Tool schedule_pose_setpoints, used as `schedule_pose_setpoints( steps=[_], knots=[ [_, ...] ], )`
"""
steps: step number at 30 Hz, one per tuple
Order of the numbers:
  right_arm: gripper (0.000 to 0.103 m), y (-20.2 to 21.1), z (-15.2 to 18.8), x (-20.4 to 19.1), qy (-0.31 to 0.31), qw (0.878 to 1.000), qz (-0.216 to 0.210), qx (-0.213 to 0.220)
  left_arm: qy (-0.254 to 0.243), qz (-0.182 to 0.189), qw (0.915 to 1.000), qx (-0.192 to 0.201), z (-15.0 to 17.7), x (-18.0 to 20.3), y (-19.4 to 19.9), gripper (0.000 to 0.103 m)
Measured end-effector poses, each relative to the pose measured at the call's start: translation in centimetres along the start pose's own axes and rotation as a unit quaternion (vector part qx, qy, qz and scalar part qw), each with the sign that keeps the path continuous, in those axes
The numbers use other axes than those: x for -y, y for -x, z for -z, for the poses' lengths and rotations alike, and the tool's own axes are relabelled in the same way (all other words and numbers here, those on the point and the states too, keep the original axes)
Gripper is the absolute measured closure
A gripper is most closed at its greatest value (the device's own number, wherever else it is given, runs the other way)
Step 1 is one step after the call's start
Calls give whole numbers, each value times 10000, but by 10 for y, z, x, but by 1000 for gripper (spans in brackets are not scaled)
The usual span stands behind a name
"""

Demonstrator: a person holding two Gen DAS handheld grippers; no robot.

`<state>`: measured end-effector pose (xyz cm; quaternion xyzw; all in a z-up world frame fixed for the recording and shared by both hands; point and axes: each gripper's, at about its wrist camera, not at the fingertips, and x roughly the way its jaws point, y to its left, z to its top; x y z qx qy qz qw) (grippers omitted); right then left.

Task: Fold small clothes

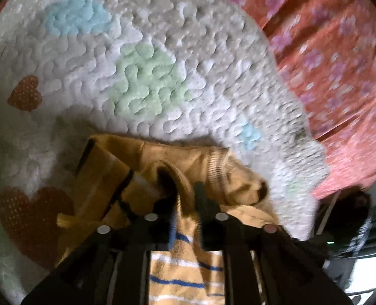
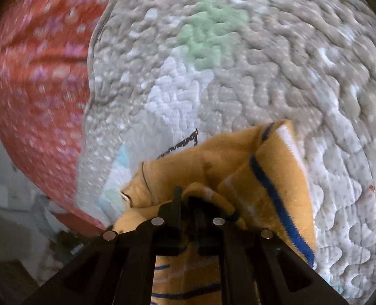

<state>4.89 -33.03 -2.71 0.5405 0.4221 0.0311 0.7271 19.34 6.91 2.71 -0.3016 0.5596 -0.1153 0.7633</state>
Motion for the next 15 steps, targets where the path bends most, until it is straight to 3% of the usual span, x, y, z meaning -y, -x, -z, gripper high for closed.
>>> schedule_pose_setpoints(
  steps=[2, 3, 4, 6, 8, 11, 15],
  knots=[
    [80, 12, -2, -7, 66, 9999, -58, 132, -28, 115, 9997, 207, -1, -1, 21, 63],
    [67, 21, -2, -12, 134, 9996, -131, 227, -64, 155, 9994, 299, -1, -1, 32, 59],
    [47, 29, -3, -17, 197, 9990, -100, 380, -117, 176, 9990, 388, -1, 0, 43, 59],
    [30, 51, -4, -27, 365, 9963, 25, 780, -255, 50, 9984, 510, 3, -1, 63, 57],
    [30, 67, -1, -37, 626, 9943, 61, 862, -514, -277, 9965, 596, 15, -2, 78, 57],
    [35, 69, 18, -56, 1305, 9897, 54, 585, -1046, -677, 9905, 586, 44, -1, 85, 57],
    [38, 33, 56, -67, 2011, 9789, 93, -340, -1456, -976, 9844, 155, 87, -5, 63, 57]
  ],
)
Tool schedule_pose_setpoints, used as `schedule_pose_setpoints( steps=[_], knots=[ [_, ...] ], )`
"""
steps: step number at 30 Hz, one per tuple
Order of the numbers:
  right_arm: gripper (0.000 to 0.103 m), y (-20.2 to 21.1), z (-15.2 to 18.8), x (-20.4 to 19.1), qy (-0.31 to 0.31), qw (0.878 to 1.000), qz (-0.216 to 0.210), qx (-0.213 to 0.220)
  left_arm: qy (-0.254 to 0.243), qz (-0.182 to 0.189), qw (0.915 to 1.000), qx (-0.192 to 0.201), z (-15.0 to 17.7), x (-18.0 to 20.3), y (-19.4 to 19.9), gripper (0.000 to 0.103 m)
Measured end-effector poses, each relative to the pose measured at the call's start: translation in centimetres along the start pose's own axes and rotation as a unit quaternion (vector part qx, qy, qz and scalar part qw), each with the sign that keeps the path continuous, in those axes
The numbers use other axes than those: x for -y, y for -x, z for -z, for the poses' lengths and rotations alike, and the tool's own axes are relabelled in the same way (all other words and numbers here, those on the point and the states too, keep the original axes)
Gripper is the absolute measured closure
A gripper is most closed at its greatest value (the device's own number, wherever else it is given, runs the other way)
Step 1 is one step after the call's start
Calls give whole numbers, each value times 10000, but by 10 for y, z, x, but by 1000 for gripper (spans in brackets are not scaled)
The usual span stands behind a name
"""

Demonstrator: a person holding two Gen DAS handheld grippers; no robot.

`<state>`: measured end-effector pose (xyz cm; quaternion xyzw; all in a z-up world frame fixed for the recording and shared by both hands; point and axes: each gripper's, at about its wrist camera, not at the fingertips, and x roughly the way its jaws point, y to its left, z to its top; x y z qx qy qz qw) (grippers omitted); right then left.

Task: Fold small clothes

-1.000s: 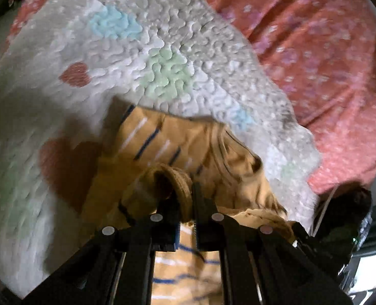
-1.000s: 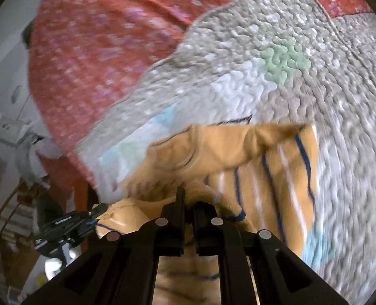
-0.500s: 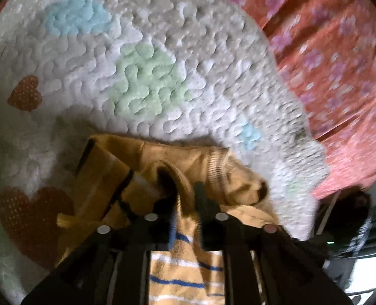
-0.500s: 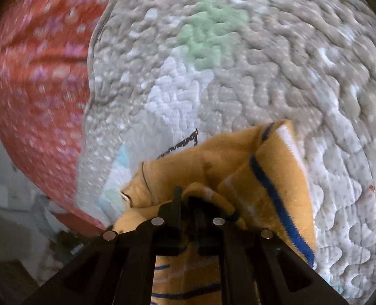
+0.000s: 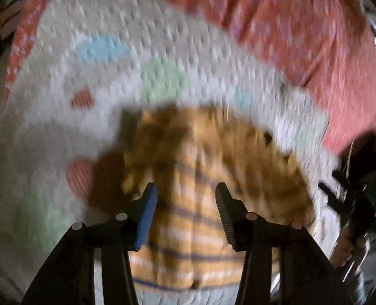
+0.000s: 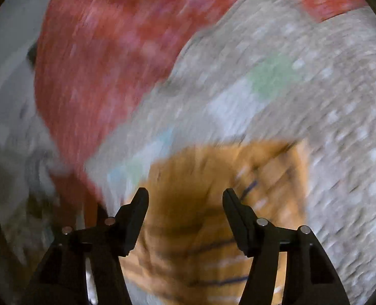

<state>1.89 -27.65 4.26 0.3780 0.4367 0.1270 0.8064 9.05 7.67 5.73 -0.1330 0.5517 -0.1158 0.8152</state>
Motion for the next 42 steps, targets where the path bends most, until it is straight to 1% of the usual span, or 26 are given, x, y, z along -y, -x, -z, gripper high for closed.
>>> schedule_pose_setpoints(
  steps=[1, 2, 3, 4, 5, 6, 7, 8, 9, 10, 11, 12, 14, 15, 17, 18, 22, 24, 25, 27, 28, 29, 31, 37, 40, 42],
  knots=[
    [38, -14, 7, 4, 3, 9995, 165, -264, 13, -321, 9994, -96, 7, -4, -10, 57],
    [40, -22, 9, 8, -33, 9985, 414, -358, 43, -622, 9979, -167, 10, -7, -21, 57],
    [50, -29, 10, 19, -79, 9939, 1026, -404, 116, -868, 9958, -274, 12, -14, -31, 55],
    [74, -28, 10, 26, -128, 9920, 1216, -320, 301, -860, 9950, -414, 13, -26, -41, 53],
    [78, -23, 9, 31, -222, 9915, 1265, -219, 646, -587, 9949, -500, 14, -41, -44, 51],
    [77, -7, 7, 36, -336, 9916, 1246, 10, 981, -336, 9935, -470, 15, -52, -39, 51],
    [67, 6, 6, 37, -341, 9918, 1221, 188, 1135, -224, 9924, -410, 15, -57, -30, 51],
    [59, 25, 5, 39, -285, 9917, 1187, 408, 1105, -169, 9933, -285, 14, -59, -21, 51],
    [41, 38, 4, 41, -249, 9913, 1172, 545, 1012, -145, 9946, -159, 14, -58, -11, 51],
    [30, 59, 7, 47, -231, 9894, 1187, 800, 948, -119, 9954, -38, 16, -59, -1, 51],
    [28, 69, 8, 51, -252, 9885, 1184, 906, 965, -39, 9953, 39, 19, -61, 6, 51],
    [26, 81, 11, 61, -325, 9886, 1109, 968, 1051, 167, 9943, 90, 24, -66, 13, 51],
    [26, 86, 12, 75, -499, 9900, 969, 890, 1289, 508, 9903, 91, 35, -74, 20, 51],
    [26, 85, 16, 86, -636, 9904, 916, 822, 1396, 631, 9882, 78, 41, -76, 20, 51],
    [26, 70, 19, 92, -780, 9916, 725, 741, 1533, 805, 9849, 40, 56, -77, 22, 51],
    [26, 62, 21, 98, -862, 9924, 553, 686, 1558, 817, 9844, 29, 63, -76, 23, 51],
    [26, 26, 22, 100, -994, 9939, 179, 438, 1613, 774, 9839, 39, 88, -69, 30, 51],
    [26, 12, 20, 97, -943, 9950, 73, 314, 1746, 922, 9803, -34, 100, -68, 31, 51],
    [24, 2, 16, 93, -814, 9964, 37, 211, 1791, 942, 9793, -51, 104, -68, 30, 51],
    [23, -9, 17, 86, -531, 9982, 210, 178, 1835, 884, 9790, -64, 113, -64, 31, 51],
    [45, -11, 18, 83, -467, 9985, 265, 141, 1836, 843, 9794, -60, 115, -61, 31, 51],
    [65, -12, 20, 84, -561, 9981, 263, 22, 1833, 797, 9798, -62, 117, -59, 32, 51],
    [76, -4, 19, 84, -686, 9976, 92, 77, 1842, 708, 9803, -43, 120, -55, 35, 51],
    [80, 43, 17, 47, 57, 9987, 314, 393, 1702, 521, 9840, 13, 117, -39, 40, 51],
    [80, 60, 15, 57, 46, 9975, 530, 470, 1505, 453, 9876, 47, 115, -28, 41, 51],
    [78, 65, 13, 73, -29, 9953, 857, 449, 1406, 394, 9893, 41, 115, -22, 38, 51]
  ],
)
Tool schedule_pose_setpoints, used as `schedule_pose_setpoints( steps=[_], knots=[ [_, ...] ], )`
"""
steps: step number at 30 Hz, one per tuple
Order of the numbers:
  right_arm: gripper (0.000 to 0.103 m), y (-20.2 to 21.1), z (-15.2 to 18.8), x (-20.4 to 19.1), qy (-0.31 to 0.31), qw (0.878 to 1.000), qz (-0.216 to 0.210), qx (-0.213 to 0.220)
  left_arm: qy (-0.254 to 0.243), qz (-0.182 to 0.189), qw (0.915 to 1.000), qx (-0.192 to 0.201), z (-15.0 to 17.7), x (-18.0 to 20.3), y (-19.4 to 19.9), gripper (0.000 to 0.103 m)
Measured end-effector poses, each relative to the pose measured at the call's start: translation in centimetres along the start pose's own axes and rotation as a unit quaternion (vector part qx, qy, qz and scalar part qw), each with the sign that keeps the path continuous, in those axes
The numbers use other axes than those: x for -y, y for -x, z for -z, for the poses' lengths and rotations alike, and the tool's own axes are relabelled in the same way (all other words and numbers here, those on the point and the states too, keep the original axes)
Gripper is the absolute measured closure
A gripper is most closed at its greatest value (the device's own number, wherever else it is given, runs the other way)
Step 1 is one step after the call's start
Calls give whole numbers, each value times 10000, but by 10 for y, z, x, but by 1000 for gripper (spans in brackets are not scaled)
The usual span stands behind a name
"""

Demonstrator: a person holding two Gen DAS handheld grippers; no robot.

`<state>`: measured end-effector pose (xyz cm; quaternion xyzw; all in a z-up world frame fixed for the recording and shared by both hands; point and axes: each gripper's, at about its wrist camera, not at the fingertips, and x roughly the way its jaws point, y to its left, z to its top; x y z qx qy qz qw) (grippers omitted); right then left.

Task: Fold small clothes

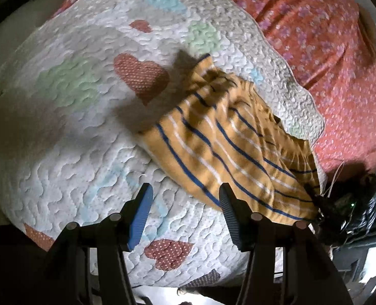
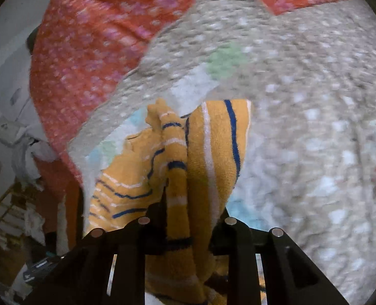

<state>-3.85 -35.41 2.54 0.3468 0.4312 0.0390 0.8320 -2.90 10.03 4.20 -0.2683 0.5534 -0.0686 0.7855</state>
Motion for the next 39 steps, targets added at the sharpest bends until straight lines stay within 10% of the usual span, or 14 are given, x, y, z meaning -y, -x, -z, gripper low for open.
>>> schedule_pose_setpoints(
  steps=[4, 12, 13, 15, 23, 25, 29, 33, 39],
  knots=[
    [69, 4, -2, 16, -43, 9989, 457, -41, -34, 13, 9999, -119, -2, 7, -14, 51],
    [59, 53, -9, 1, -134, 9957, -145, 903, -41, -528, 9983, -242, -25, 5, -62, 42],
    [59, 51, -7, -8, 27, 9957, -103, 921, -30, -575, 9981, -228, -28, 3, -65, 46],
    [59, 44, -2, -24, 315, 9956, 22, 880, 140, -625, 9978, -196, -31, -4, -62, 90],
    [59, 2, 30, -57, 946, 9949, 285, 223, 352, -204, 9992, -10, -27, -21, -39, 92],
    [59, -4, 35, -80, 1182, 9928, 196, -43, 268, 35, 9996, 111, -22, -20, -31, 89],
    [43, -32, 34, -144, 1703, 9824, -107, -755, 403, 588, 9969, 333, -10, -29, -25, 45],
    [36, -89, 38, -211, 2023, 9667, -272, -1545, 568, 1092, 9923, 162, -10, -34, -44, 41],
    [35, -200, 45, -278, 2404, 9386, 710, -2371, 486, 1750, 9833, 147, -12, -31, -53, 33]
  ],
)
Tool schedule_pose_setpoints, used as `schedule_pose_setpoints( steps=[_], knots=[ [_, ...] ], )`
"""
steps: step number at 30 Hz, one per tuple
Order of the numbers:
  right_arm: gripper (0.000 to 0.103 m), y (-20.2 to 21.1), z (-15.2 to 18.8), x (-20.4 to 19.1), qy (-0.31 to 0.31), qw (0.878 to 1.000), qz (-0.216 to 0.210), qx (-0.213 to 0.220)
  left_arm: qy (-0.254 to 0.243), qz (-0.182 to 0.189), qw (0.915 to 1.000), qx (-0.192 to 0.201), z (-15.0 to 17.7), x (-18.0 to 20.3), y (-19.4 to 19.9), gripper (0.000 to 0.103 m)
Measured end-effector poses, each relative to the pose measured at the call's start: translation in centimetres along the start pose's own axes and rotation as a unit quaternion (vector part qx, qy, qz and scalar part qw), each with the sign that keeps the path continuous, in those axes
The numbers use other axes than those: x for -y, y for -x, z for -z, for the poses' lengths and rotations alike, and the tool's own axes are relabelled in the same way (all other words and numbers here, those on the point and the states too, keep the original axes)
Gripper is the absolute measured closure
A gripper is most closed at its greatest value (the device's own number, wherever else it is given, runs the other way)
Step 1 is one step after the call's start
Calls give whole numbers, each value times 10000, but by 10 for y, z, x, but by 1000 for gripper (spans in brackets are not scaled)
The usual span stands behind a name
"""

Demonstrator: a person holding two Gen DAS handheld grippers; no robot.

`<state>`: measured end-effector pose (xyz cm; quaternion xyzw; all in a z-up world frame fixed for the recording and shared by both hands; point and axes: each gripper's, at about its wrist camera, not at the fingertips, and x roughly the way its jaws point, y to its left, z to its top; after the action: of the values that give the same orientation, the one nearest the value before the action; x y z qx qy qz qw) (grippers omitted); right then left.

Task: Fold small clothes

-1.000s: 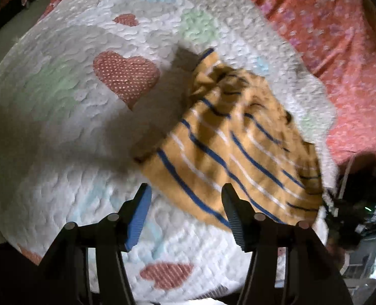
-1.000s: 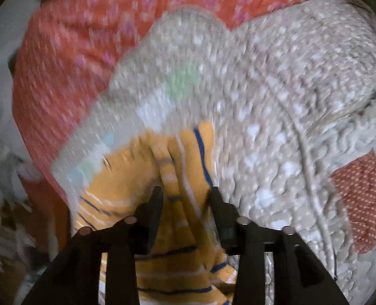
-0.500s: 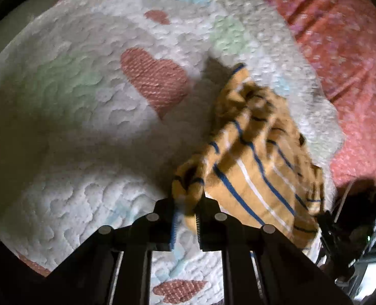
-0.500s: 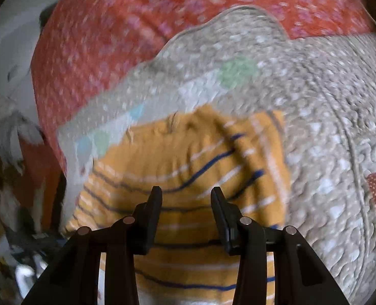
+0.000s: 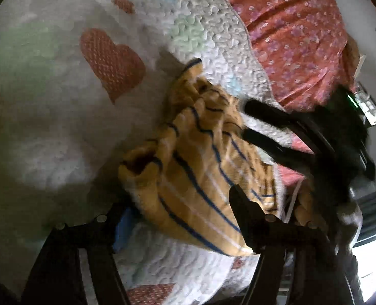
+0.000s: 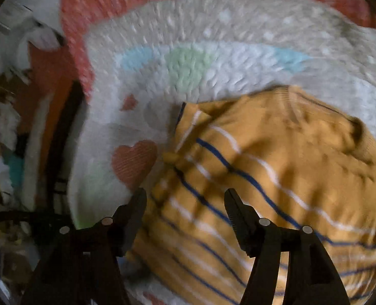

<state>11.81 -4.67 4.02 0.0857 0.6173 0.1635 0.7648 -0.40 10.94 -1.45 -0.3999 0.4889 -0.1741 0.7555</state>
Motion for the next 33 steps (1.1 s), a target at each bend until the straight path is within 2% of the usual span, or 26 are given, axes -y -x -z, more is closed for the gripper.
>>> schedule_pose_setpoints(
  steps=[2, 4, 6, 8, 10, 11, 12, 13, 14, 15, 16, 21, 24, 29, 30, 33],
  knots=[
    [34, -22, -14, -16, 180, 9986, 412, -277, 38, 116, 9999, -27, -2, -2, -2, 32],
    [21, -40, -23, -30, 460, 9945, 760, -557, 32, 157, 9999, -54, -2, -1, -4, 32],
    [15, -59, -26, -44, 779, 9866, 1128, -889, 88, 209, 9997, -88, -2, 0, -7, 32],
    [12, -76, -24, -57, 1148, 9734, 1574, -1209, 107, 229, 9996, -133, -2, 1, -10, 33],
    [14, -91, -18, -70, 1596, 9546, 2087, -1403, 63, 198, 9994, -260, -1, 3, -16, 55],
    [17, -93, -16, -74, 1722, 9491, 2240, -1394, 52, 155, 9990, -415, -1, 3, -22, 82],
    [29, -94, -11, -79, 1879, 9410, 2502, -1288, 107, 146, 9981, -582, 1, 1, -29, 96],
    [46, -92, -9, -81, 1923, 9385, 2610, -1192, 204, 162, 9977, -632, 3, -2, -32, 96],
    [53, -86, -6, -82, 1940, 9385, 2654, -1057, 246, 183, 9976, -616, 4, -3, -32, 96],
    [70, -78, -4, -82, 1910, 9418, 2610, -921, 189, 193, 9979, -594, 3, -1, -31, 96],
    [78, -64, -1, -80, 1825, 9487, 2475, -741, 88, 211, 9983, -540, 4, 4, -27, 96],
    [81, 13, 14, -54, 1350, 9755, 1733, 137, -533, 353, 9973, -360, 16, 47, -10, 96],
    [82, 66, 26, -24, 954, 9841, 1312, 723, -948, 346, 9941, -407, 27, 88, -13, 96],
    [82, 135, 62, 52, -41, 9848, 816, 1530, -1705, 256, 9827, -679, 55, 164, -38, 96],
    [82, 146, 77, 81, -346, 9826, 730, 1672, -1825, 228, 9802, -732, 62, 174, -43, 95],
    [82, 152, 112, 150, -1096, 9766, 539, 1771, -2160, 170, 9714, -975, 86, 195, -55, 94]
  ],
)
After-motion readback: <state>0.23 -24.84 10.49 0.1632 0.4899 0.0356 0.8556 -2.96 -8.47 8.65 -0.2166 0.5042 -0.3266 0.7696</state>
